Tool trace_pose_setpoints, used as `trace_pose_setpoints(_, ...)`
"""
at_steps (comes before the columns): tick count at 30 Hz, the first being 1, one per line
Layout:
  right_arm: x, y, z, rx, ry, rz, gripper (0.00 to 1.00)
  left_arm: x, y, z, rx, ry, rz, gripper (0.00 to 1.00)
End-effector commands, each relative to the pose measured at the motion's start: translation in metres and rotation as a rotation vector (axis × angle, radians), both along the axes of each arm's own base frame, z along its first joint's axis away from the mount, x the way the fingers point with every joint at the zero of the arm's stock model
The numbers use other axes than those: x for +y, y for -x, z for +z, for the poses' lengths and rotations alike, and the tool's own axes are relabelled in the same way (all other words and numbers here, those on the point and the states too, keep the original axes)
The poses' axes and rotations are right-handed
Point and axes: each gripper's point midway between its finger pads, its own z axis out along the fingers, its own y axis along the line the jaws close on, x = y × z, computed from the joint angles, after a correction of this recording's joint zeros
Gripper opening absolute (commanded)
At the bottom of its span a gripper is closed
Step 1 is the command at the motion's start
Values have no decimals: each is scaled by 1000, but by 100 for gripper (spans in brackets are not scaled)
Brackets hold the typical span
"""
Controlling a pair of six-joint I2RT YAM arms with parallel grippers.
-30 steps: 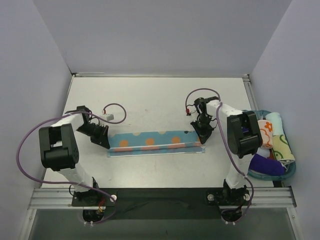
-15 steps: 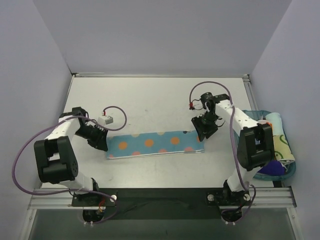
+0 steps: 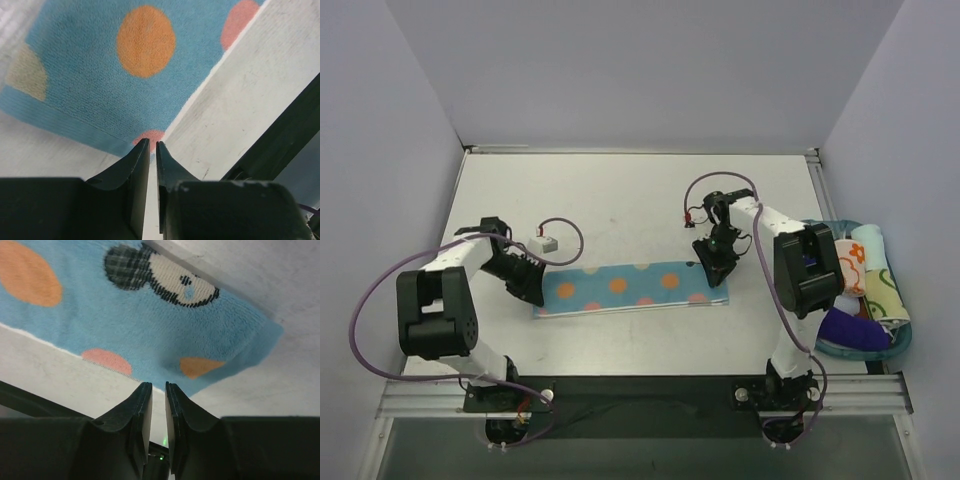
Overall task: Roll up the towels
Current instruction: Fold the towel
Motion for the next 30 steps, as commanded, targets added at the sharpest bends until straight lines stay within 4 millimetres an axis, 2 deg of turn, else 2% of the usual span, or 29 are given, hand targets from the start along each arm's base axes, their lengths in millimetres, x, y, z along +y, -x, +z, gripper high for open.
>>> trace_pose_setpoints(1,-15,14,-18,72,87,3,18,9,1,-23,33,-77,17,21)
trace_pose_setpoints(4,-25,9,-34,84,133,3,18,15,2,-40,70,-120,39,20)
trace_pose_setpoints(7,-30,-1,-39,82,148,-6,18,17,-2,-49,106,-133,61,20)
trace_pose_setpoints(9,-31,-14,-33,48,143,-11,19,15,-9,-47,104,-118,74,20)
trace_pose_setpoints(11,-35,-26,-23,3,155,-13,21,9,-19,-39,76,-74,83,25)
trace_pose_setpoints(13,-38,-41,-8,-39,136,-32,23,0,-33,-20,25,-27,89,29)
trace_pose_setpoints(15,-36,-53,8,-74,95,-63,32,-15,-40,4,-16,67,92,38)
trace_pose_setpoints(18,-40,-61,27,-114,64,-124,37,-30,-51,37,-84,168,116,52)
trace_pose_setpoints(20,-44,-65,36,-132,67,-198,39,-33,-58,50,-115,190,139,56)
trace_pose_setpoints(24,-46,-52,30,-73,88,-322,37,-31,-72,72,-207,194,206,59)
trace_pose_setpoints(27,-38,-37,22,-9,68,-389,37,-26,-79,81,-274,176,247,59)
trace_pose_setpoints(30,-34,-25,13,32,57,-405,36,-24,-79,82,-296,165,258,60)
